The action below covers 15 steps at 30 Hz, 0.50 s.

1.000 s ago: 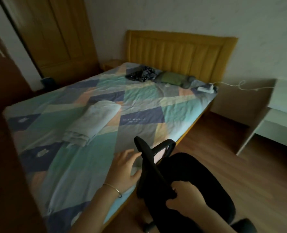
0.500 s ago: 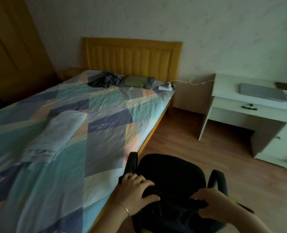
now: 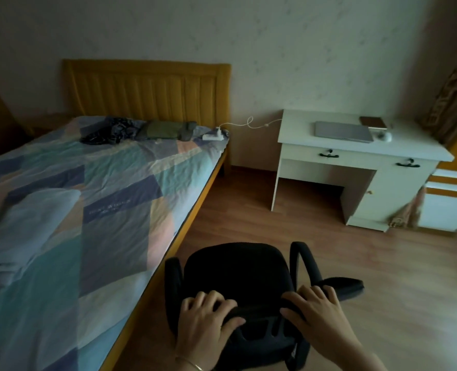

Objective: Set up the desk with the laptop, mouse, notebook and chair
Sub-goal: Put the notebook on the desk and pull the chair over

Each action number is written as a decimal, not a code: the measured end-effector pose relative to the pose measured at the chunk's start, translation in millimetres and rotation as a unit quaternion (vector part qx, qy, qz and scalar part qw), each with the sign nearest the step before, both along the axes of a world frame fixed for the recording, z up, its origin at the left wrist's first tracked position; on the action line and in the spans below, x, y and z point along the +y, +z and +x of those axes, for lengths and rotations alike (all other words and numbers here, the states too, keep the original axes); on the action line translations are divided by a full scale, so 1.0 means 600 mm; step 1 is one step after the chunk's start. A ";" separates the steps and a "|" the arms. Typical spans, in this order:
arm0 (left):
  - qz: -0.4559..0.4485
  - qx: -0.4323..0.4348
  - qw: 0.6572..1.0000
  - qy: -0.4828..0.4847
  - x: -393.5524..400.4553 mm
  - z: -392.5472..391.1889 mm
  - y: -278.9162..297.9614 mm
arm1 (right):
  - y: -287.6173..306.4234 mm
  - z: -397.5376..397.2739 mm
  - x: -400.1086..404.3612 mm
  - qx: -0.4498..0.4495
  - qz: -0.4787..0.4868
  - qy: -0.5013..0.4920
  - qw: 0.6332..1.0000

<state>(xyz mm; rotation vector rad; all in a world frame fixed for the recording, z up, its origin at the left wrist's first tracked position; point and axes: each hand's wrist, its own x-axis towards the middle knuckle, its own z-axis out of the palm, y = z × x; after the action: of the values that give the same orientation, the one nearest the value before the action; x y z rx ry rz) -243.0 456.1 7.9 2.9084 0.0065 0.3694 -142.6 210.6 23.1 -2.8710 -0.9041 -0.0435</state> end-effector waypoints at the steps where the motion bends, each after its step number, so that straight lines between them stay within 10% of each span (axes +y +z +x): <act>1: 0.003 0.002 1.000 -0.003 -0.001 0.004 0.001 | -0.001 0.002 -0.004 -0.001 0.002 0.000 1.000; 15: 0.087 0.047 0.995 -0.015 0.013 0.099 0.012 | -0.016 0.056 -0.047 -0.053 0.041 -0.037 0.997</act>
<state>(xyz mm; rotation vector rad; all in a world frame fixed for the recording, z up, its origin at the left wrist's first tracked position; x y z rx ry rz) -183.7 463.8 15.3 3.0916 -0.0582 0.2388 -109.2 182.2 13.5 -2.8473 -0.7926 -0.2376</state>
